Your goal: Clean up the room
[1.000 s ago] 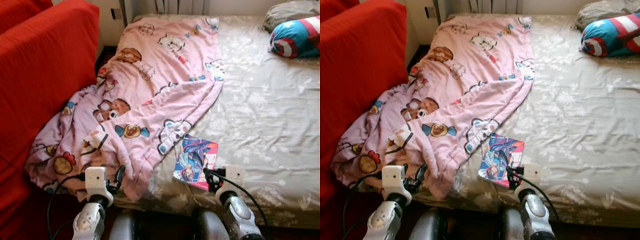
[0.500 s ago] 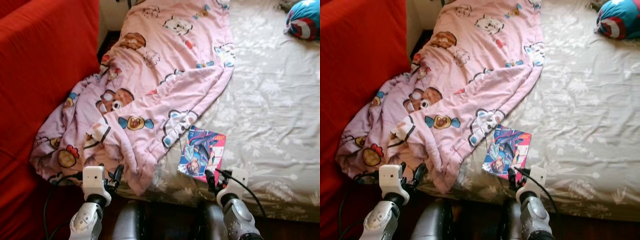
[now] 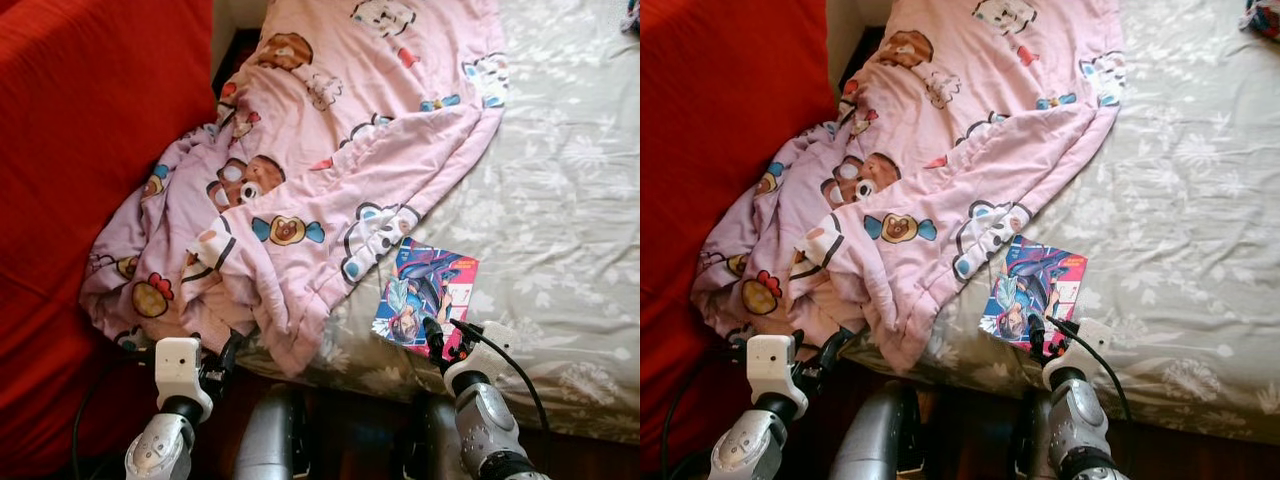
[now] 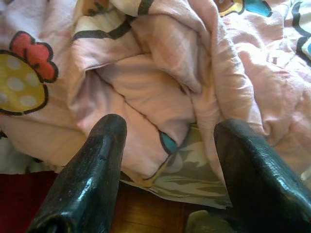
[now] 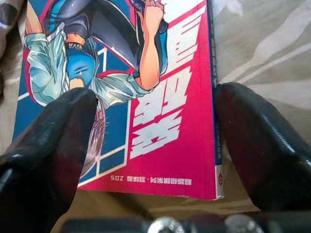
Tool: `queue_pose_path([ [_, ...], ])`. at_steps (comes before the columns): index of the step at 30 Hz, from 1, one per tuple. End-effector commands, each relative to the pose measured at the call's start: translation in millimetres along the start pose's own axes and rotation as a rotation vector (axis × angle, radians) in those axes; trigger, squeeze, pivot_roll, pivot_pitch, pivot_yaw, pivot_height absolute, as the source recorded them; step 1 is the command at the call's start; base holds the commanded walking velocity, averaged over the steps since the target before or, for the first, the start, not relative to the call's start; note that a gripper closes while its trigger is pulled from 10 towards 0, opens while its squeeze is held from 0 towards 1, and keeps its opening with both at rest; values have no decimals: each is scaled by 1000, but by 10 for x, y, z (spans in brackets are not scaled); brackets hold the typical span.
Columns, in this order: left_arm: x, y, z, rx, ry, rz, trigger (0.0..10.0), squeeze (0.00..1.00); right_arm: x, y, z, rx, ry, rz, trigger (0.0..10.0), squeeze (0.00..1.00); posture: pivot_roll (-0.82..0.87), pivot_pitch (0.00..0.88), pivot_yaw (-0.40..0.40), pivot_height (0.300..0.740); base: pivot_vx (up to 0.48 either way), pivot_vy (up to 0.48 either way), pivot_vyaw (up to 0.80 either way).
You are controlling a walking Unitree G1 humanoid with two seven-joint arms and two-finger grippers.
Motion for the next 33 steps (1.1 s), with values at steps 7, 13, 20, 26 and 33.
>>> queue_pose_path([
  [7,-104,-113,-60,-54,27,7,10000,0,-40,-101,-299,-88,210,49,10000,0,238,349,170,626,0,0,0],
  [13,-113,-138,-54,-65,41,-2,10000,0,-122,-146,-362,-100,415,142,10000,0,248,351,181,626,0,0,0],
  [20,-102,-138,-48,-73,49,-13,10000,0,-108,-203,-446,-128,472,162,10000,0,250,349,192,626,0,0,0],
  [26,-87,-129,-35,-74,53,-22,10000,0,-11,-231,-468,-122,542,119,10000,0,253,348,197,626,0,0,0],
  [33,-78,-109,-27,-75,55,-28,10000,0,-82,-224,-433,-112,592,177,10000,0,250,348,198,626,0,0,0],
])
Point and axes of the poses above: a point about 5 cm out from each wrist's last joint towards the gripper, its own y axis pointing out of the wrist towards the gripper, its own z axis along the axis of the wrist's last joint, x = y × z, the point moved 5 cm from there along y, pointing out of the wrist towards the gripper, and after that the axes turned 1 degree about -y, right-handed, at the moved point
